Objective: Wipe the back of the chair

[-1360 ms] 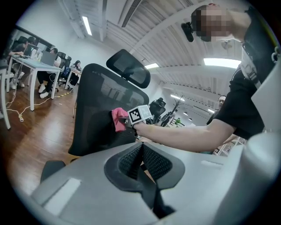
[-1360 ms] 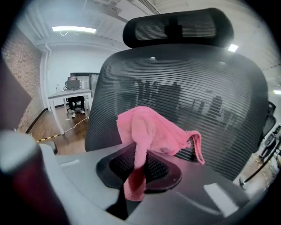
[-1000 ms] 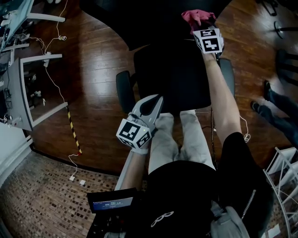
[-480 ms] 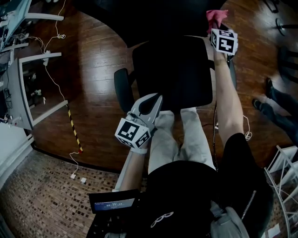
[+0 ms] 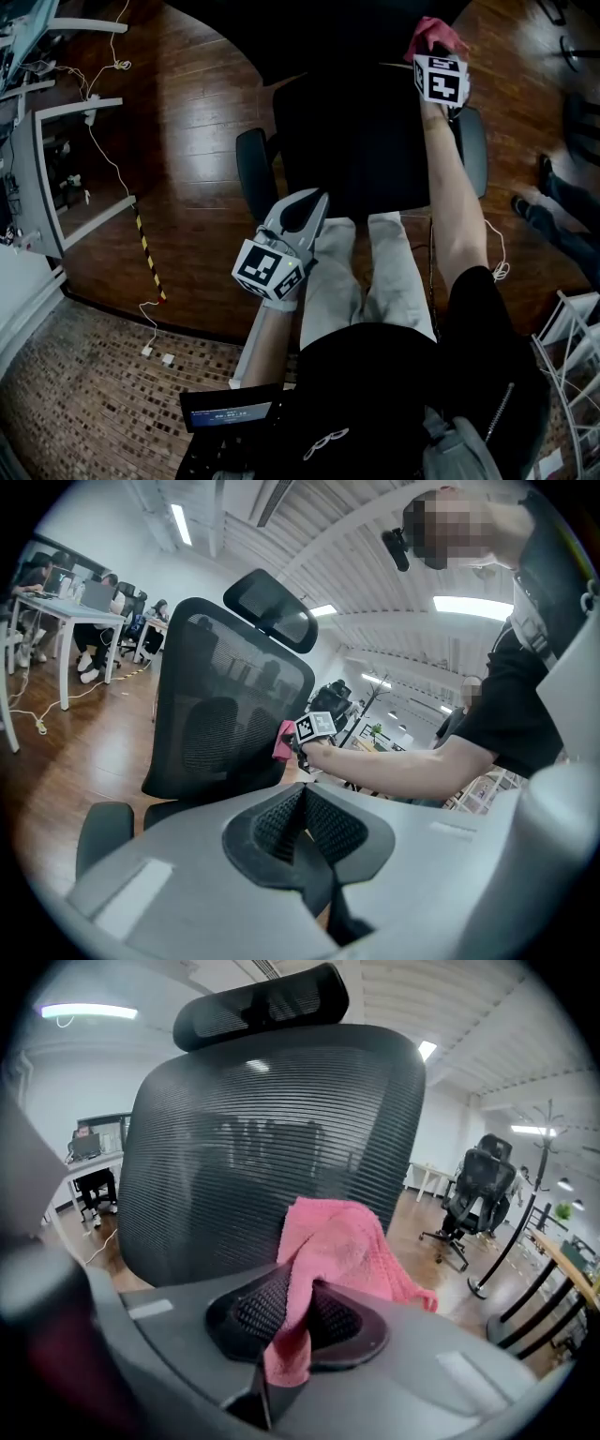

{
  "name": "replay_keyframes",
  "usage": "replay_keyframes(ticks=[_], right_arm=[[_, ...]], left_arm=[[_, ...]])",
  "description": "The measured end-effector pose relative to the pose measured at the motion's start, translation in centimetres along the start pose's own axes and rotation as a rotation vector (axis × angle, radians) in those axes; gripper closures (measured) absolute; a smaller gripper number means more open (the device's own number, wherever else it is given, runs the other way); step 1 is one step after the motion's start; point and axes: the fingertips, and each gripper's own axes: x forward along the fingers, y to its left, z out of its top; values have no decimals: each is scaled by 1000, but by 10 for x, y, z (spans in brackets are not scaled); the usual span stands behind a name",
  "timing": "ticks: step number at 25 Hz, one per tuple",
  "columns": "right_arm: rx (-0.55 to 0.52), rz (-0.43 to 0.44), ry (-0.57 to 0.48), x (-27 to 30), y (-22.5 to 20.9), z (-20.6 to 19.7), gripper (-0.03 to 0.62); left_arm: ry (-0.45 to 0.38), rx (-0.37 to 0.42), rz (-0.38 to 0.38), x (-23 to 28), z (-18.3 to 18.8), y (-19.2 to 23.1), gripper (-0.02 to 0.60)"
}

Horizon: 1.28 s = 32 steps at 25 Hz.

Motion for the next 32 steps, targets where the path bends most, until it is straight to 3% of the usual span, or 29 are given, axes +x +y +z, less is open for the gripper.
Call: replay_keyframes(ticks=[16, 24, 32], right_arm=[[-143, 200, -47, 14, 186, 27, 553], [-229, 350, -72, 18, 291, 34, 553], [-280, 454, -92, 20, 357, 34, 553]], left_arm=[[-33, -44, 55, -55, -13, 43, 588], [-36, -66, 76, -78, -24, 60, 588], [-28, -85, 78, -90, -36, 68, 588]])
